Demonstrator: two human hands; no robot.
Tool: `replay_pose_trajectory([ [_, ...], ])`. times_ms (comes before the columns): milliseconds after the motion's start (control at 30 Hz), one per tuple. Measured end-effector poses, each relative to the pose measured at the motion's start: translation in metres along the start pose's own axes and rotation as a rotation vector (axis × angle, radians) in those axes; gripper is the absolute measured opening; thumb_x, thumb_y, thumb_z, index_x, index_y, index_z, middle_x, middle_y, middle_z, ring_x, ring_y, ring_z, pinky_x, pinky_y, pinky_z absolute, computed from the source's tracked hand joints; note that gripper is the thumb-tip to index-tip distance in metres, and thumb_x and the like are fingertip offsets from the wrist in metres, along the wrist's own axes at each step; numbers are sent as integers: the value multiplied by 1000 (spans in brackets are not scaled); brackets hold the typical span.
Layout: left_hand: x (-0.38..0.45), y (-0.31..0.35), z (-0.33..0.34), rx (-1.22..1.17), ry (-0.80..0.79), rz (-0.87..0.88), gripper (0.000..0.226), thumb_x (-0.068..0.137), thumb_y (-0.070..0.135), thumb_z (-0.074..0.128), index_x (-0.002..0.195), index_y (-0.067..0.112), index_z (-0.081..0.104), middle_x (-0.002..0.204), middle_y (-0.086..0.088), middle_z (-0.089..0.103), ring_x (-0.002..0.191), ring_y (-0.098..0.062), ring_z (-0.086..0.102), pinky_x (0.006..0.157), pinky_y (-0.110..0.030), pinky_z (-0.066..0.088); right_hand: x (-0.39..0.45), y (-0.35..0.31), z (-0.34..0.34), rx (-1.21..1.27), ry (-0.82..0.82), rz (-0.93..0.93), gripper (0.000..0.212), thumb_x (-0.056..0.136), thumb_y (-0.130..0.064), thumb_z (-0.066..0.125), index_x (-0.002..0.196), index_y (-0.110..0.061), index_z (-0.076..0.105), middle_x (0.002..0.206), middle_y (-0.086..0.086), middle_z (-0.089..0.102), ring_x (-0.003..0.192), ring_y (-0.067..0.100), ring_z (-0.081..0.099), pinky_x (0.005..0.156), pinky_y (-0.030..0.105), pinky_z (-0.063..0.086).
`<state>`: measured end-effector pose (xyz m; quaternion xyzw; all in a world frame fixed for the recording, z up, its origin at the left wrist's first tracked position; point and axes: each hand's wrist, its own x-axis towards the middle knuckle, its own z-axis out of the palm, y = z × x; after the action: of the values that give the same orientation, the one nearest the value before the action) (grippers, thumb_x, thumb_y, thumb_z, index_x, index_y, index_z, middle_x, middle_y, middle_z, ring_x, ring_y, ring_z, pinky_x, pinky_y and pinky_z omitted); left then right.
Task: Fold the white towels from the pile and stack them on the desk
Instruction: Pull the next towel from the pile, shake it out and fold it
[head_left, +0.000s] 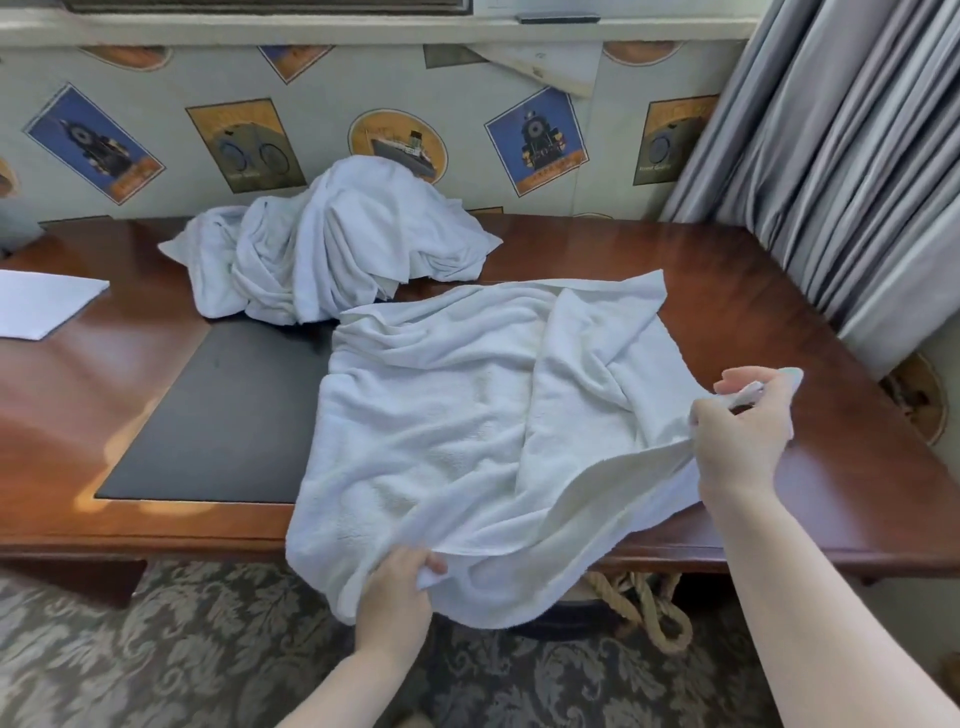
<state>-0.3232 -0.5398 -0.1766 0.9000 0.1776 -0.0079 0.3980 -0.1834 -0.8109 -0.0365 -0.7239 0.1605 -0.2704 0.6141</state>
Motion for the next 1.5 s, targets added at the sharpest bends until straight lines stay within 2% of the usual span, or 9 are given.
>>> replay_pose_trajectory([
  [267, -30, -2, 34, -250, 573, -565, 20, 83, 10, 68, 85, 23, 52, 90, -2, 63, 83, -30, 58, 70, -36, 43, -47, 19, 25, -208, -695, -113, 39, 92, 6, 40, 98, -28, 57, 99, -8, 60, 68, -1, 48, 62, 17, 36],
  [400, -23, -16, 32, -1201, 537, -1337, 57, 88, 39, 68, 135, 12, 51, 139, -12, 52, 125, -35, 50, 95, -48, 44, -79, 21, 45, -245, -919, -172, 46, 85, 13, 38, 98, -26, 59, 101, -12, 60, 89, -4, 54, 74, 10, 38],
  [500, -28, -47, 24, -2061, 392, -1227, 58, 101, 52, 33, 146, 16, 39, 150, -10, 42, 141, -30, 35, 112, -52, 29, -106, 13, 63, -218, -1052, -197, 57, 80, 19, 36, 88, -33, 56, 97, -9, 62, 92, -2, 54, 77, 6, 37],
  [567, -28, -61, 18, -2225, 329, -1100, 63, 98, 58, 36, 138, 11, 43, 139, -18, 48, 132, -38, 42, 111, -54, 29, -126, 8, 76, -200, -1165, -206, 58, 80, 19, 36, 84, -35, 56, 94, -7, 63, 87, 0, 55, 75, 7, 37],
  [800, -6, -61, -37, -2101, 160, -777, 32, 85, 26, 57, 113, 16, 68, 93, -9, 74, 84, -25, 72, 67, -37, 61, -164, 9, 115, -224, -1340, -75, 45, 90, 11, 37, 83, -25, 63, 82, -18, 63, 69, -5, 52, 65, 7, 37],
  [1033, 29, -27, -150, -1987, -231, -309, 47, 89, 26, 68, 131, 11, 52, 120, 1, 56, 124, -10, 48, 98, -38, 51, -185, -4, 178, -174, -1042, 177, 36, 89, 4, 39, 83, -21, 64, 77, -8, 64, 62, 8, 47, 59, 21, 35],
  [1167, 77, 27, -191, -1472, 0, -138, 29, 91, 14, 56, 117, 1, 61, 115, -12, 62, 107, -20, 62, 86, -30, 54, -167, -47, 200, 26, -945, 99, 36, 64, -2, 43, 81, -26, 63, 86, -17, 66, 65, 5, 49, 58, 16, 40],
  [1367, 114, 78, -189, -720, 302, -97, 14, 93, 9, 62, 97, -3, 68, 90, -20, 68, 85, -21, 62, 79, -37, 54, -112, -66, 211, 223, -968, 166, 45, 72, 6, 50, 96, -27, 70, 94, -9, 70, 73, 7, 55, 59, 16, 46],
  [1500, 118, 81, -190, -785, 344, -115, 8, 88, 13, 69, 83, 8, 73, 71, -3, 71, 72, -8, 64, 66, -22, 54, -85, -54, 212, 302, -962, 206, 61, 75, 12, 58, 115, -35, 63, 120, -7, 64, 78, 8, 57, 61, 16, 50],
])
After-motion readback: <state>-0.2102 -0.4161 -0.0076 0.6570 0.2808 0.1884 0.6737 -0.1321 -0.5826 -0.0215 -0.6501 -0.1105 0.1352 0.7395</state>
